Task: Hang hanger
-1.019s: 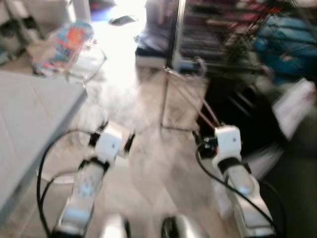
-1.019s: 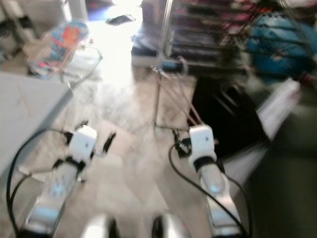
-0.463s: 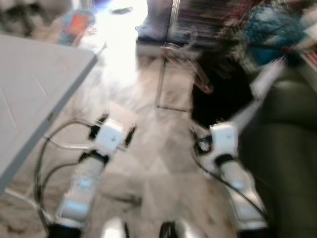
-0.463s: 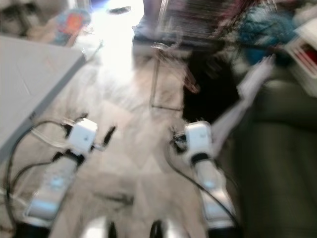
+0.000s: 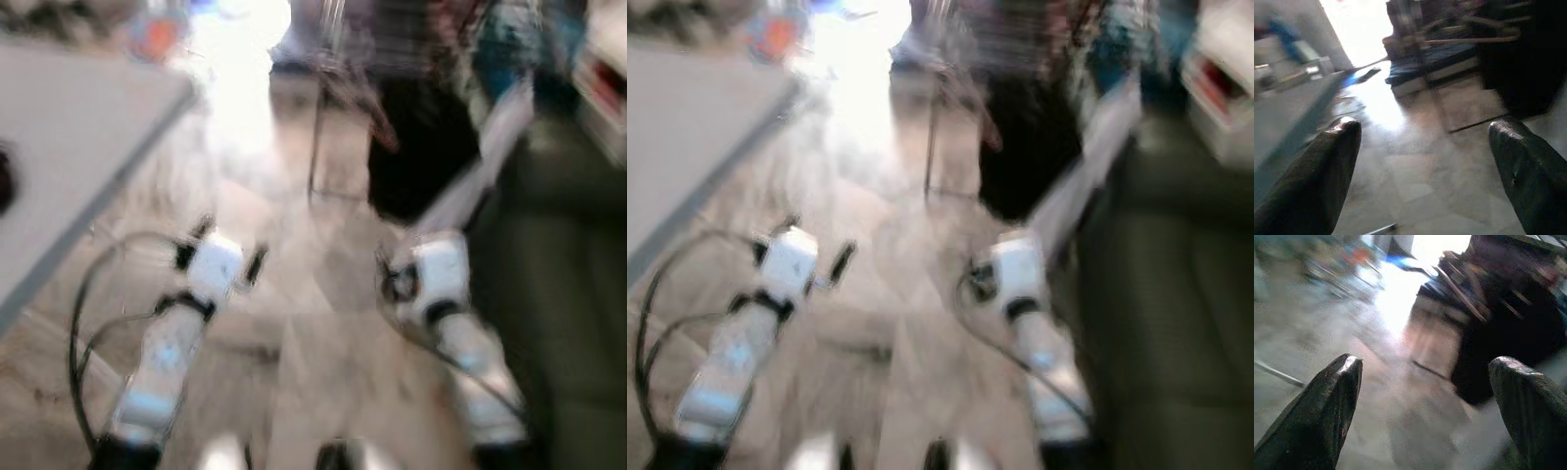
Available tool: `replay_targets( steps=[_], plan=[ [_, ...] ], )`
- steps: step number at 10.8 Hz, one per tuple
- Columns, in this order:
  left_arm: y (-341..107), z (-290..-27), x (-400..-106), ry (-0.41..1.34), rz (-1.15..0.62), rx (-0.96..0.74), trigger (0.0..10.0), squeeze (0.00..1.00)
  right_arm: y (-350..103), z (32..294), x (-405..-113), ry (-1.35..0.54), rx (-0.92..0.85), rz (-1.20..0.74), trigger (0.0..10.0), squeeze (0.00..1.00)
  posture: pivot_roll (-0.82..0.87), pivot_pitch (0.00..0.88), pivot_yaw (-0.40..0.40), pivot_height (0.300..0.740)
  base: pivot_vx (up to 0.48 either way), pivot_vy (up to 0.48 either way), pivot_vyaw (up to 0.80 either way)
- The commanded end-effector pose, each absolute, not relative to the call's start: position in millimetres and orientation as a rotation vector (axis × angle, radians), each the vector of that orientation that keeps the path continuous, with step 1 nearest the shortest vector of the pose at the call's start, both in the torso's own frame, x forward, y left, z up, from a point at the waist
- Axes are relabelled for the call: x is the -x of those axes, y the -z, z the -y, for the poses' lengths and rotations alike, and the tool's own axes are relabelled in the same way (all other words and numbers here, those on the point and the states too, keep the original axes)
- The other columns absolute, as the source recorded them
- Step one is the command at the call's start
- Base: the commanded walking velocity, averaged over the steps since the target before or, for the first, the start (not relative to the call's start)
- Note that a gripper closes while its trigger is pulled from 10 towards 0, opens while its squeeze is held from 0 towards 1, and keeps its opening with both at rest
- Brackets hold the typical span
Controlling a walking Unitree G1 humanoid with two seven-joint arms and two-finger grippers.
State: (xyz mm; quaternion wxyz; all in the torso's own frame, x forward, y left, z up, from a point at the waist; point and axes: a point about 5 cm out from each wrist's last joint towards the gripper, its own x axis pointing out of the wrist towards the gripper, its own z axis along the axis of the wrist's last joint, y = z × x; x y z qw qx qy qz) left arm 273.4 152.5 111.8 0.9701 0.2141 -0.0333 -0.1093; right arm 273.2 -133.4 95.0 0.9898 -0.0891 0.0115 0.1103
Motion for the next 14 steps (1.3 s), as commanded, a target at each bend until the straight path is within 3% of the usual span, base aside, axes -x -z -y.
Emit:
replay_targets(
  steps=[1, 6, 8, 11, 14],
  plan=[
    [-109.9, -153.3, -276.3, 0.200, 0.067, -0.446, 10.0, 0.00, -98.0, 135.1, -275.9, -0.226, 0.195, -0.007, 10.0, 0.00, 0.03, 0.057, -0.062, 0.740, 0.000, 0.000, 0.77],
    [-96.6, -164.0, -270.2, 0.073, 0.022, -0.434, 10.0, 0.00, -97.1, 144.9, -282.9, -0.195, 0.204, 0.006, 10.0, 0.00, 0.02, 0.050, -0.066, 0.740, 0.000, 0.000, 0.77],
    [-88.4, -158.8, -251.7, 0.165, -0.016, -0.368, 10.0, 0.00, -95.2, 173.0, -274.8, -0.087, 0.245, -0.002, 10.0, 0.00, 0.01, 0.046, -0.050, 0.740, 0.000, 0.000, 0.77],
    [-75.8, -191.2, -230.6, -0.117, -0.111, -0.168, 10.0, 0.00, -82.1, 201.2, -250.8, 0.012, 0.250, -0.057, 10.0, 0.00, 0.01, 0.057, -0.034, 0.740, 0.000, 0.000, 0.78],
    [-84.9, -192.6, -227.7, -0.150, -0.067, -0.180, 10.0, 0.00, -83.7, 199.1, -256.7, 0.062, 0.142, -0.056, 10.0, 0.00, 0.02, 0.067, -0.046, 0.740, 0.000, 0.000, 0.26]
  ],
)
